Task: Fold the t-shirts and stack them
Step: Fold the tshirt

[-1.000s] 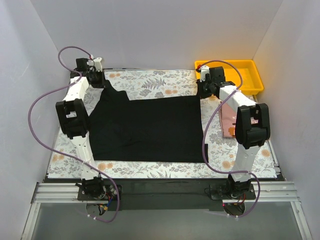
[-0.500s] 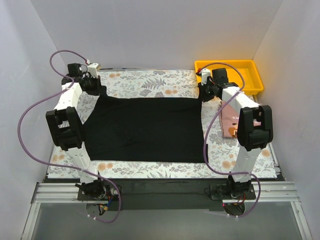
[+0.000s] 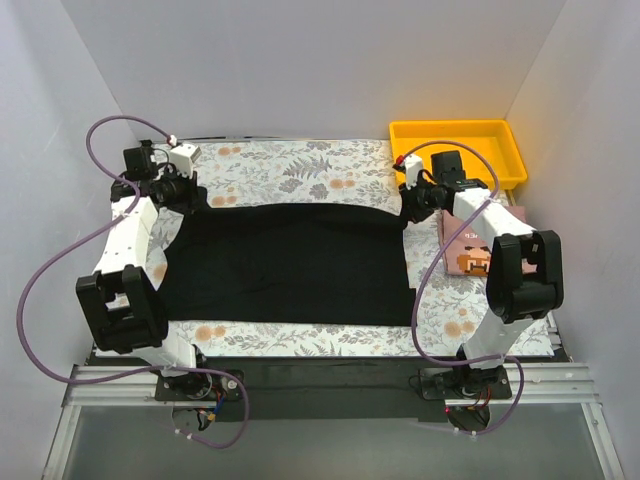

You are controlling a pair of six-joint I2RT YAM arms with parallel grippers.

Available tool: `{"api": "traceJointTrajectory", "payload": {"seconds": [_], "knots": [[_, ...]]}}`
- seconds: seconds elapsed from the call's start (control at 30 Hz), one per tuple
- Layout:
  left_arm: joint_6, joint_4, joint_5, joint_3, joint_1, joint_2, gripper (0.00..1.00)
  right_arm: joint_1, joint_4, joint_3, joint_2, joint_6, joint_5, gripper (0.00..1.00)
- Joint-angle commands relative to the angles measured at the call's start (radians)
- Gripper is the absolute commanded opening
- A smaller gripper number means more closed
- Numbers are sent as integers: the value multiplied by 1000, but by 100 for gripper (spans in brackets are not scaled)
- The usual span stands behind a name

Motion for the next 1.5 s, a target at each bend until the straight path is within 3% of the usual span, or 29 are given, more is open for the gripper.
{"api": "traceJointTrajectory", "payload": {"seconds": [0.0, 0.47, 0.87, 1.23, 1.47], "knots": [[32, -19, -34, -48, 10, -93, 0, -8, -31, -49, -67, -59, -22, 1], [105, -186, -71, -234, 76, -241, 0, -6, -74, -145, -113, -153, -31, 1], [107, -129, -168, -435, 78, -248, 0, -6, -104, -183, -64, -158, -63, 1], [105, -160, -145, -243, 93, -184, 0, -6, -166, -128, -109, -170, -79, 1], [131, -170, -145, -285, 94, -202, 0, -5, -182, -171, -119, -188, -77, 1]]}}
